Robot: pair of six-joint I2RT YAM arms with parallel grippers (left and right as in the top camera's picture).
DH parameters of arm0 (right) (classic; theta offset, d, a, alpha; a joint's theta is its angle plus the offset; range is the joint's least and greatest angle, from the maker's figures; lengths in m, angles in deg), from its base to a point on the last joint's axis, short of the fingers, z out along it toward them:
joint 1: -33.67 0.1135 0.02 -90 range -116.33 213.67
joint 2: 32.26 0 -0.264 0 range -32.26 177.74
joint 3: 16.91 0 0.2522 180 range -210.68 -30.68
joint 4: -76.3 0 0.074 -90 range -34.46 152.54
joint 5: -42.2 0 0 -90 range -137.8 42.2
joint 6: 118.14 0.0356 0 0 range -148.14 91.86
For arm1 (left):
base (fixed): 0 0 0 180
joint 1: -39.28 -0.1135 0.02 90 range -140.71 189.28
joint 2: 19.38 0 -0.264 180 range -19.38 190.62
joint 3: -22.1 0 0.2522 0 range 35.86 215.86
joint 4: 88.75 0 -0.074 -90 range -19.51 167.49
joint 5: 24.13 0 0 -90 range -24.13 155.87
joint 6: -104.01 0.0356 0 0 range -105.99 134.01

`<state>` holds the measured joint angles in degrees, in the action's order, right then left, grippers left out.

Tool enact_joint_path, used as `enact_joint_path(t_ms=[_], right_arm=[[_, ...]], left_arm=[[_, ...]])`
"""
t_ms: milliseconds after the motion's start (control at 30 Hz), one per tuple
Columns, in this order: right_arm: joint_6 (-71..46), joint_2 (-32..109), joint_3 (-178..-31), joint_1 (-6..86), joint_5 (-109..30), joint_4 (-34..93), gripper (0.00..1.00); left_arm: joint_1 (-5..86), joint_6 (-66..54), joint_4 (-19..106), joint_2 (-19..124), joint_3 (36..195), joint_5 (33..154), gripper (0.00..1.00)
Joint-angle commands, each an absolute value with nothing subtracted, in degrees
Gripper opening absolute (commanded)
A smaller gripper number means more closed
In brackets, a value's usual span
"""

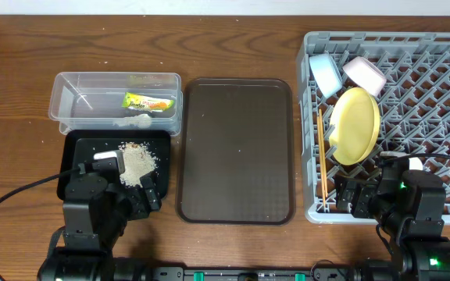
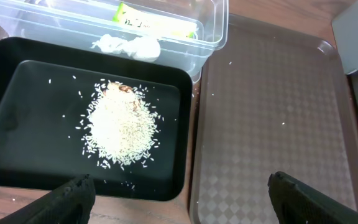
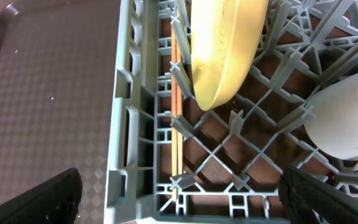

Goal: Sort waste into correct bins and load items into the dishwasher rack

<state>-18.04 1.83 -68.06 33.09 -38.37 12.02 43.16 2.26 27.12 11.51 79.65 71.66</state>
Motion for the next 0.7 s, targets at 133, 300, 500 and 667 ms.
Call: enact_joint_path(t_ms=[133, 300, 500, 667], right_arm=[[-17.47, 1.76, -67.62, 32.93, -37.91, 11.89, 0.99], [-17.47, 1.76, -67.62, 32.93, -37.91, 11.91, 0.99], [-17.47, 1.39, -67.58, 32.96, -37.89, 11.73, 0.99], [-20.16, -2.55, -66.31, 33.37, -38.54, 14.49, 0.99]], left_arm=[[43.27, 2.81, 27.23, 11.27, 79.19, 70.98, 0.93], [43.27, 2.81, 27.23, 11.27, 79.19, 70.98, 0.93], [43.27, 2.81, 27.23, 11.27, 79.19, 70.98, 0.93], [43.27, 2.81, 27.21, 11.27, 79.19, 70.98, 0.94]])
